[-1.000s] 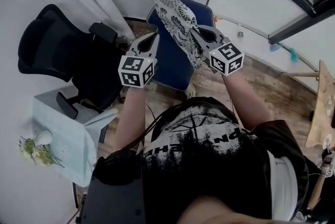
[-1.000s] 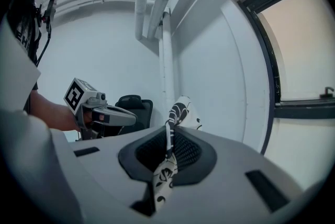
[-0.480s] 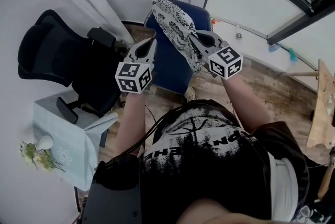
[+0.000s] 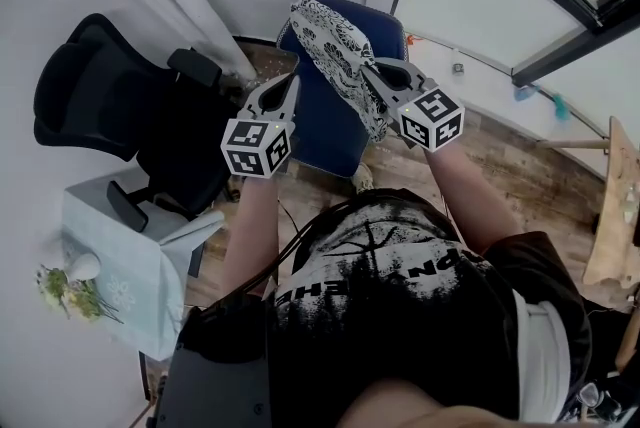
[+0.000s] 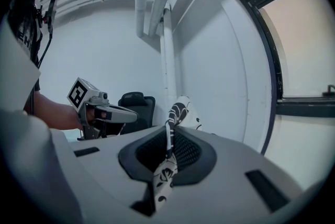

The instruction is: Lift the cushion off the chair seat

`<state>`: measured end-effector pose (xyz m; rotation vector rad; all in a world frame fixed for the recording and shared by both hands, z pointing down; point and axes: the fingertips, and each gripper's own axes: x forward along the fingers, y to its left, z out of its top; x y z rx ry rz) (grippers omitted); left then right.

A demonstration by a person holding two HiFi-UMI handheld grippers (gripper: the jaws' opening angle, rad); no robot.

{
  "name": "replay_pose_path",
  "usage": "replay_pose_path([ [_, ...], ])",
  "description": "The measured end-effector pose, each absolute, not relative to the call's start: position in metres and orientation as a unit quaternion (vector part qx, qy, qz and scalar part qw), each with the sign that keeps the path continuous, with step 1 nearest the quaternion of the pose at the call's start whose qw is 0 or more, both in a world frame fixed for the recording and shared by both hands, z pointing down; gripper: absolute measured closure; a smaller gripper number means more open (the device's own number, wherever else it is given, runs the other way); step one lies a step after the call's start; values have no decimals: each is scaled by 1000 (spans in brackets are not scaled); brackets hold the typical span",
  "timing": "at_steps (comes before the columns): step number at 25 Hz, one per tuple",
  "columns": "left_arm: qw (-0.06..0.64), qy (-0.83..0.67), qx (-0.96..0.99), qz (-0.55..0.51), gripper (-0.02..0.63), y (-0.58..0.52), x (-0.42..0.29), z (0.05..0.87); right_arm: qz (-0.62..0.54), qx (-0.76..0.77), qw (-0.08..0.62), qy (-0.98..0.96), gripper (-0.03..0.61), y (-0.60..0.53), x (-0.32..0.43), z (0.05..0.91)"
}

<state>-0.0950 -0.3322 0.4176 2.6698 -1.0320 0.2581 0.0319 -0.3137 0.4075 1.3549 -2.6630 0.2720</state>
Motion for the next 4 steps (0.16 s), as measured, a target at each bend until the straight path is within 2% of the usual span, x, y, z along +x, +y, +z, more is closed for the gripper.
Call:
replay_pose_path([
  [4,126,-359,919,99,601,-334,-96,419,89,450,73,-885,549,-315,32,407],
])
